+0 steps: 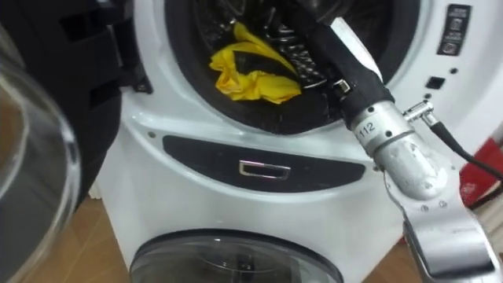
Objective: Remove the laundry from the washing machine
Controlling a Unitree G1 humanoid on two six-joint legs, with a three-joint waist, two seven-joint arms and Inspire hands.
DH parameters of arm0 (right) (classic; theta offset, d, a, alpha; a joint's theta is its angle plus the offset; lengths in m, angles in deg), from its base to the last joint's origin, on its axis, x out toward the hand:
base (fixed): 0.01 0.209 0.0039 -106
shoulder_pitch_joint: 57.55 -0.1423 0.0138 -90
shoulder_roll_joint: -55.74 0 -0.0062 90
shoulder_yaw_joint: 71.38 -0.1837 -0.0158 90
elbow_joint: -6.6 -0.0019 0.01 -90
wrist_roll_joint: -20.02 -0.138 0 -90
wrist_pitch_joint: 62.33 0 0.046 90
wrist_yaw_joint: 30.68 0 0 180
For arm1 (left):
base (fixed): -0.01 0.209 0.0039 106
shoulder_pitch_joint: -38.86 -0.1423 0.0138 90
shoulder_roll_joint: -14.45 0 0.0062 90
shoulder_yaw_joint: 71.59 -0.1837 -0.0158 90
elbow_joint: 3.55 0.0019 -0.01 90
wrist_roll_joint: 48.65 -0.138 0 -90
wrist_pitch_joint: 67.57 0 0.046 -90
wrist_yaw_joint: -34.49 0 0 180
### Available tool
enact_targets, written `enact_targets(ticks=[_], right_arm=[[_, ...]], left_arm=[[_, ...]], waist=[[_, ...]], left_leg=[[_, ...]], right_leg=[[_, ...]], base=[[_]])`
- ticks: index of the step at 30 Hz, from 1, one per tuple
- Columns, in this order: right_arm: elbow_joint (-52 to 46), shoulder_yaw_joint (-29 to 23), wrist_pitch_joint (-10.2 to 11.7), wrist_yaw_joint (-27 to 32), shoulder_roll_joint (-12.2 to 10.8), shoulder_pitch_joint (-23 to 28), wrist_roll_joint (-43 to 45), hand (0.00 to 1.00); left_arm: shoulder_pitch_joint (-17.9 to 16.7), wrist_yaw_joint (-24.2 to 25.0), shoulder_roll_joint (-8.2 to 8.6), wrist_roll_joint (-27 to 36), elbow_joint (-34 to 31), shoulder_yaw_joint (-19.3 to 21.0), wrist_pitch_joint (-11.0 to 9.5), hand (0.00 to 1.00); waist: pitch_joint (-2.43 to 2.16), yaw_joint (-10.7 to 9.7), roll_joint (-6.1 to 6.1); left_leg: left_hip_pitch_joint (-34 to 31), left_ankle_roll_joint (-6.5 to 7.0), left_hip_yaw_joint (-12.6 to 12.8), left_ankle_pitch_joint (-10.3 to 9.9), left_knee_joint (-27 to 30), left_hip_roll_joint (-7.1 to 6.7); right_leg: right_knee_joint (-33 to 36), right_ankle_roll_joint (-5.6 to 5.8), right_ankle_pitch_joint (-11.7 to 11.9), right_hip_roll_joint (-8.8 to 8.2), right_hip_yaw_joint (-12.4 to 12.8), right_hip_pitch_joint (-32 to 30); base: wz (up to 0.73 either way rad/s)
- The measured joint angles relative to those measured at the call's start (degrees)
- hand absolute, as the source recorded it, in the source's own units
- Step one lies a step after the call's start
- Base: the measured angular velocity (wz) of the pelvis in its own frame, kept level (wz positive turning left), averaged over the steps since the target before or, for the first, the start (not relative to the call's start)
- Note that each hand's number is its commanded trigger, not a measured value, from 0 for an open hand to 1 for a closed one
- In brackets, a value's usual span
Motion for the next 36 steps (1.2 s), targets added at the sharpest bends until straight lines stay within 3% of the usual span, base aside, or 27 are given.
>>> enact_targets(ticks=[3,5,9,12,16,25,28,33,36], right_arm=[[3.59,0.23,0.16,-0.01,0.34,-2.00,-0.75,0.00],[6.70,0.87,0.18,-0.13,1.09,-3.22,-2.65,0.00],[9.40,1.78,0.15,-0.18,1.10,-5.30,-3.57,0.00],[10.94,1.78,0.03,-0.17,1.10,-5.53,-4.27,0.00],[13.06,1.79,-0.12,-0.03,1.10,-6.33,-4.91,0.00],[13.10,1.73,-0.68,0.15,1.75,-6.71,-5.65,0.00],[12.84,1.58,-0.68,0.08,1.81,-6.71,-4.28,0.00],[12.38,1.58,-0.73,0.08,1.89,-6.71,-3.35,0.00],[12.37,1.58,-0.74,0.08,2.70,-6.71,-3.70,0.00]], left_arm=[[-0.03,0.78,-0.07,-0.04,-0.41,-0.02,0.96,0.00],[-0.82,1.03,-0.09,-0.08,-1.02,-0.02,1.17,0.00],[-1.27,2.11,-0.12,-0.38,-2.76,0.00,1.34,0.00],[-1.25,2.63,-0.10,-1.63,-2.93,-0.01,1.55,0.00],[-1.29,3.07,-0.09,-1.89,-3.21,-0.02,2.60,0.00],[-2.51,3.53,-0.21,-2.36,-4.89,0.03,2.72,0.00],[-2.87,3.58,-0.21,-2.37,-5.76,0.07,2.70,0.00],[-2.92,3.67,-0.19,-2.20,-6.12,0.15,3.28,0.00],[-2.88,3.66,-0.10,-2.23,-6.14,0.15,3.40,0.00]], waist=[[-0.04,0.79,-0.08],[0.29,0.84,-0.26],[0.50,0.97,-0.74],[0.24,1.09,-1.16],[0.26,1.40,-1.28],[0.30,0.50,-1.16],[0.23,0.07,-0.84],[-0.41,-1.03,0.06],[-0.51,-1.30,0.54]], left_leg=[[0.08,0.01,-1.14,0.01,-0.09,0.02],[0.85,0.01,-1.21,0.01,-0.23,0.00],[0.81,-0.01,-1.35,0.02,-0.05,-0.06],[0.81,-0.01,-1.46,0.02,-0.02,-0.04],[0.80,-0.01,-1.57,0.02,-0.05,-0.04],[0.21,-0.01,-2.13,0.01,-0.10,-0.03],[-0.17,-0.01,-2.58,0.01,0.13,-0.03],[-0.37,-0.01,-3.25,0.01,0.31,-0.16],[-0.13,-0.01,-3.74,0.02,0.47,-0.54]], right_leg=[[0.00,0.02,-0.08,-0.29,-1.34,0.39],[0.04,-0.08,-0.40,-0.28,-1.45,1.05],[0.18,-0.25,-0.66,-0.27,-1.59,1.06],[0.19,-0.31,-0.70,-0.24,-1.69,1.11],[0.16,-0.29,-0.70,-0.29,-1.75,1.15],[0.01,-0.13,-0.87,-0.40,-2.30,0.93],[-0.09,-0.10,-0.89,-0.61,-3.08,0.91],[-0.15,0.04,-0.97,-0.94,-3.95,1.00],[0.26,0.25,-1.10,-1.27,-4.52,1.11]], base=[[0.15],[0.02],[0.02],[0.00],[0.00],[0.04],[0.10],[0.10],[0.10]])
